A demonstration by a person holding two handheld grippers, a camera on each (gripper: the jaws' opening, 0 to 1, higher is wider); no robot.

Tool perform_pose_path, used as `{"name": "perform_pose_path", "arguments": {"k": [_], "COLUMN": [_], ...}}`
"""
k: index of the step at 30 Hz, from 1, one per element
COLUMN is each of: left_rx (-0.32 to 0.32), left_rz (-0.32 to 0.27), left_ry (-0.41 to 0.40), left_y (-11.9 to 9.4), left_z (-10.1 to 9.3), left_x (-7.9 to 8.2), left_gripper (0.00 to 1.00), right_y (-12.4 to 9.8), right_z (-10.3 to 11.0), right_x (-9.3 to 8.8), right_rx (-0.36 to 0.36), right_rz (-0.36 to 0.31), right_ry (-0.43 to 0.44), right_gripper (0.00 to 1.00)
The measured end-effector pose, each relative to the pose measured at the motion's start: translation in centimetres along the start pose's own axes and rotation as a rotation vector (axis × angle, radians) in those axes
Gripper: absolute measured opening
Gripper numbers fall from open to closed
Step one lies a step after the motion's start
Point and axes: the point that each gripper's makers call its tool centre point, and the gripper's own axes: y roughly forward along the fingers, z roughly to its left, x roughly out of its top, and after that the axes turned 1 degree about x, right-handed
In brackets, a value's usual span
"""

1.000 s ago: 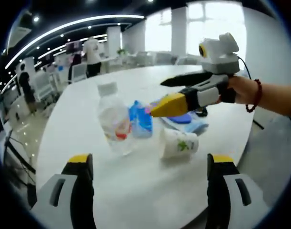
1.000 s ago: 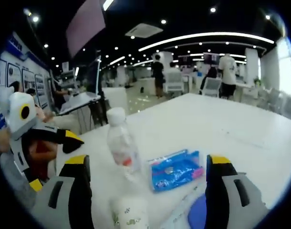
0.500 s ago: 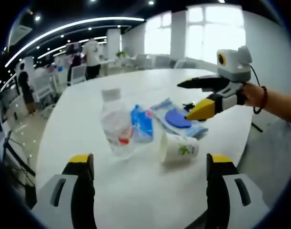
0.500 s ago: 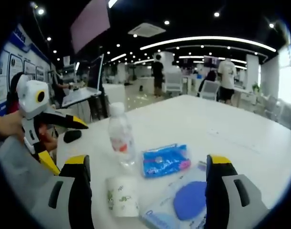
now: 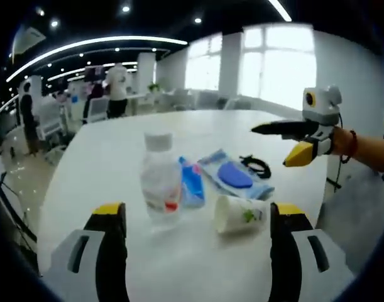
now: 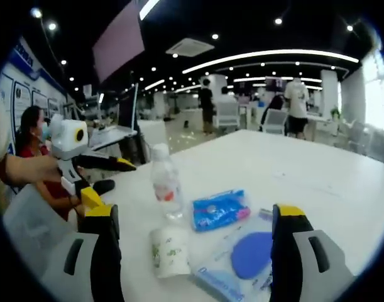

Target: Arrange the tabletop items into an orderly group along one side of the table until the central work area is clear of visible clutter.

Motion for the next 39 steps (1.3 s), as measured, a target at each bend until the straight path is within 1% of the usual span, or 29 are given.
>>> {"name": "perform_pose_path", "arguments": {"k": [2, 6, 11, 14, 15, 16, 17, 19, 20, 23, 28, 30, 31, 32, 36, 39], "left_rx": [0.006, 0.016, 0.029, 0.023, 0.016, 0.014, 0.028, 0.037, 0.045, 0.063, 0.130, 0.160, 0.173, 0.199, 0.205, 0.210], "left_rz": [0.000, -0.029, -0.034, -0.067, -0.099, -0.114, -0.121, -0.123, -0.126, -0.144, -0.154, -0.161, -0.165, -0.168, -0.223, -0.241], "left_ry": [-0.017, -0.026, -0.061, -0.081, -0.097, -0.105, -0.114, -0.102, -0.099, -0.121, -0.142, -0.141, -0.123, -0.117, -0.133, -0.168], "left_y": [0.3, 0.9, 2.0, 2.6, 2.9, 3.1, 3.4, 3.8, 4.0, 4.8, 5.5, 5.8, 5.9, 5.9, 6.3, 6.5], "left_z": [0.2, 0.3, 0.9, 1.1, 1.0, 1.1, 1.4, 1.6, 1.8, 2.4, 3.5, 3.9, 4.0, 4.3, 4.1, 4.2], "left_x": [0.0, 0.4, 0.0, 0.3, 0.7, 0.8, 0.8, 0.7, 0.6, 0.7, 0.4, 0.3, 0.3, 0.2, 0.7, 0.8], "left_gripper": [0.92, 0.90, 0.90, 0.91, 0.91, 0.91, 0.90, 0.88, 0.88, 0.89, 0.88, 0.85, 0.83, 0.81, 0.77, 0.73], "right_y": [-0.4, -0.9, -1.2, -1.6, -1.7, -1.7, -1.7, -1.8, -1.8, -1.9, -2.0, -2.0, -2.0, -2.1, -2.1, -2.1], "right_z": [-0.2, -0.6, -0.6, -0.8, -1.0, -1.2, -1.4, -1.6, -1.6, -1.7, -2.2, -2.4, -2.5, -2.6, -2.9, -3.0], "right_x": [0.0, -0.1, -0.4, -0.6, -0.7, -0.9, -1.1, -1.4, -1.5, -1.6, -1.8, -1.9, -1.9, -1.9, -2.0, -2.0], "right_rx": [-0.012, -0.033, -0.045, -0.071, -0.082, -0.090, -0.094, -0.101, -0.104, -0.111, -0.128, -0.133, -0.135, -0.136, -0.147, -0.155], "right_rz": [-0.001, -0.010, -0.011, -0.026, -0.028, -0.026, -0.022, -0.021, -0.020, -0.017, -0.018, -0.018, -0.019, -0.018, -0.014, -0.018], "right_ry": [-0.001, 0.008, 0.024, 0.024, 0.028, 0.034, 0.040, 0.048, 0.050, 0.053, 0.063, 0.066, 0.067, 0.067, 0.064, 0.064], "right_gripper": [1.00, 1.00, 1.00, 0.99, 0.99, 0.99, 0.99, 0.99, 0.99, 0.99, 0.99, 0.99, 0.99, 0.99, 0.99, 0.99]}}
